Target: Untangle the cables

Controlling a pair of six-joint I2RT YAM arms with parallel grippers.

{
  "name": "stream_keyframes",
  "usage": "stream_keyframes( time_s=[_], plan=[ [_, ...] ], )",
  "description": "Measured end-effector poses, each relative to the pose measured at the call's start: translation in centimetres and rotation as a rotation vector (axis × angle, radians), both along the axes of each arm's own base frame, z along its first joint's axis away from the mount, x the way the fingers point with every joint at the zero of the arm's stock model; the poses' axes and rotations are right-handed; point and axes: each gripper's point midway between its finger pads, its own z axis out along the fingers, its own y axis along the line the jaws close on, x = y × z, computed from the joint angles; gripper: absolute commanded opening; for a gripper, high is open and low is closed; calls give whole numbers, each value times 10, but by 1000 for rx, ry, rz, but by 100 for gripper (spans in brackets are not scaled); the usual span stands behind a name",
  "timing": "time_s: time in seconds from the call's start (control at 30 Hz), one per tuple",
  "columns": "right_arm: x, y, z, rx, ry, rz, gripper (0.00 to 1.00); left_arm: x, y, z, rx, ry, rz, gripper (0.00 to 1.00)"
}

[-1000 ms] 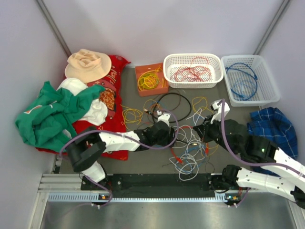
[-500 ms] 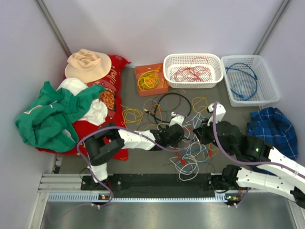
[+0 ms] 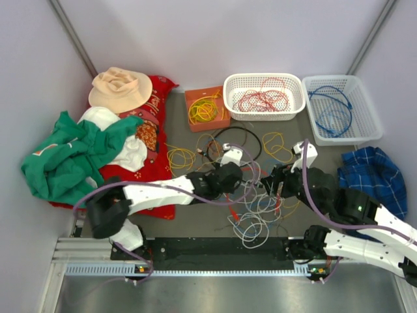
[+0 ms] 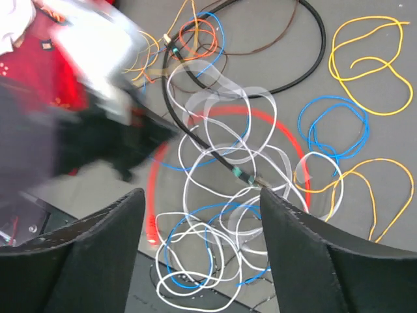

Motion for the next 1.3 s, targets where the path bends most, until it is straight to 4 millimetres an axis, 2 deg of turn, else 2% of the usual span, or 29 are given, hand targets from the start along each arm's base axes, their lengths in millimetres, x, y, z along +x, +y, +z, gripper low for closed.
stream_keyframes(
  time_s=[0.17,0.27,0.37,0.47,0.77,0.8,0.83,0.87,0.97,1.0,1.03,1.1,1.13,1.3],
  plan=[
    [0,0,1,7,-2,-1,73,-2,8,116,-228,-151,-26,0],
    [1,2,1,11,-6,0,73,-5,16,167,-325,-218,-44,0],
    [3,4,5,21,-24,5,73,-8,23,195,-370,-255,-63,0],
    [6,7,18,52,-62,8,74,-13,28,212,-402,-280,-89,0],
    [15,6,77,167,-215,-5,75,-24,38,246,-478,-320,-140,0],
    [16,6,80,165,-222,-9,75,-25,37,248,-482,-322,-150,6],
    [17,7,81,166,-225,-11,75,-26,36,250,-485,-322,-159,21],
    [18,8,80,159,-225,-12,75,-27,34,248,-478,-317,-172,53],
    [20,11,74,136,-215,-12,75,-27,21,231,-431,-285,-221,81],
    [21,12,71,129,-211,-11,75,-27,15,220,-405,-265,-239,87],
    [21,12,67,121,-207,-12,75,-25,9,203,-365,-239,-250,99],
    [21,12,61,102,-198,-13,75,-22,0,169,-285,-187,-264,99],
    [21,11,59,93,-194,-13,75,-21,-1,145,-232,-152,-265,99],
    [22,9,53,72,-183,-23,75,-18,13,48,-6,-8,-241,99]
  ],
)
